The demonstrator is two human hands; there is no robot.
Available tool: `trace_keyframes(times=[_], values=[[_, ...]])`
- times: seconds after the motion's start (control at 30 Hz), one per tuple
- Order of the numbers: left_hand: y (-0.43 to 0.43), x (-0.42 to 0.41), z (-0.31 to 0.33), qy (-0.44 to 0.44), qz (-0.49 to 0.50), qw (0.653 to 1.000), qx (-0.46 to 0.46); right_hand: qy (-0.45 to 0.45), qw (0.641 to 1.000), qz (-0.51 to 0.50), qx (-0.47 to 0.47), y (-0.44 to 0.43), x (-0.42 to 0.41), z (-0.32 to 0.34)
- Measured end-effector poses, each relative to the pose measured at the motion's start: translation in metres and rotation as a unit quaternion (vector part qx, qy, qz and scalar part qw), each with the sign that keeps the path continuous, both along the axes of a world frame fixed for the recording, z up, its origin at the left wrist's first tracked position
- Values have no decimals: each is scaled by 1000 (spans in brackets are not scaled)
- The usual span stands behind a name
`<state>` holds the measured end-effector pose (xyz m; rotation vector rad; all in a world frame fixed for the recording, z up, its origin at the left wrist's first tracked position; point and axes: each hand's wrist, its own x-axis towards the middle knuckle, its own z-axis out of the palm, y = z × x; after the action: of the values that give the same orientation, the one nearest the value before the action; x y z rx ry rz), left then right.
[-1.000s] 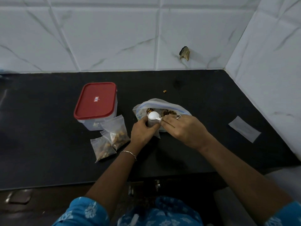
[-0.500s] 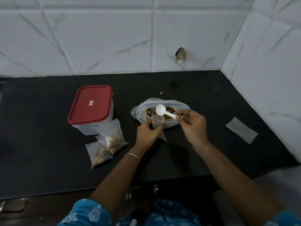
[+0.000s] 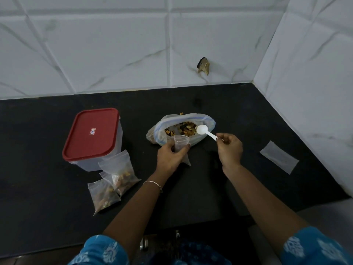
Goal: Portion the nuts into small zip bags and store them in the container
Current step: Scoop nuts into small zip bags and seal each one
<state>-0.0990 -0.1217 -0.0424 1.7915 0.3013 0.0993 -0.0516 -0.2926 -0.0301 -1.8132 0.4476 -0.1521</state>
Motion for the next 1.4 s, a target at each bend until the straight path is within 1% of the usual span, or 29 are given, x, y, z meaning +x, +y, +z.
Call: trace_keyframes(times=[0.1, 0.33, 0.47, 0.5, 0.57, 0.6, 0.67, 0.7, 0.73, 0.77, 0.83, 0.9, 0.97, 1.03, 1.13, 1.2, 1.3, 1.4], values=[[1, 5, 2, 3, -8, 1000, 1, 0, 999, 15, -41, 2, 11, -2], [-1, 5, 0, 2, -12, 1000, 21, -2, 995, 24, -97, 1, 28, -4], [-2, 1, 4, 3, -19, 1000, 19, 18, 984, 76, -159, -1, 28, -9], [-3, -1, 5, 0, -19, 1000, 23, 10, 979, 80, -185, -1, 26, -8], [-3, -4, 5, -11, -13, 999, 36, -52, 964, 92, -243, 2, 16, -5], [-3, -6, 6, -18, -8, 999, 42, -99, 958, 115, -243, 5, 9, -1], [-3, -10, 6, -34, 4, 998, 48, -190, 943, 197, -190, 14, -10, 9], [-2, -11, 6, -40, 8, 998, 46, -219, 929, 247, -166, 18, -19, 15], [-1, -14, 7, -48, 9, 998, 38, -231, 913, 299, -155, 22, -28, 21], [0, -18, 8, -54, 7, 998, 35, -223, 896, 349, -162, 23, -35, 26], [5, -25, 11, -62, 7, 997, 44, -187, 858, 417, -234, 25, -38, 36], [12, -31, 16, -51, -3, 998, 24, -167, 834, 438, -291, 26, -36, 48], [19, -35, 23, -25, -32, 999, -16, -165, 827, 449, -297, 28, -32, 63], [25, -40, 33, -5, -69, 995, -76, -171, 830, 457, -269, 32, -30, 77], [36, -50, 47, -24, -76, 985, -155, -176, 847, 457, -205, 39, -29, 94], [43, -55, 54, -37, -75, 981, -178, -185, 859, 444, -178, 43, -29, 101], [54, -61, 62, -49, -74, 980, -180, -196, 876, 413, -150, 50, -32, 111], [61, -63, 70, -62, -70, 978, -188, -233, 879, 378, -171, 56, -34, 116]])
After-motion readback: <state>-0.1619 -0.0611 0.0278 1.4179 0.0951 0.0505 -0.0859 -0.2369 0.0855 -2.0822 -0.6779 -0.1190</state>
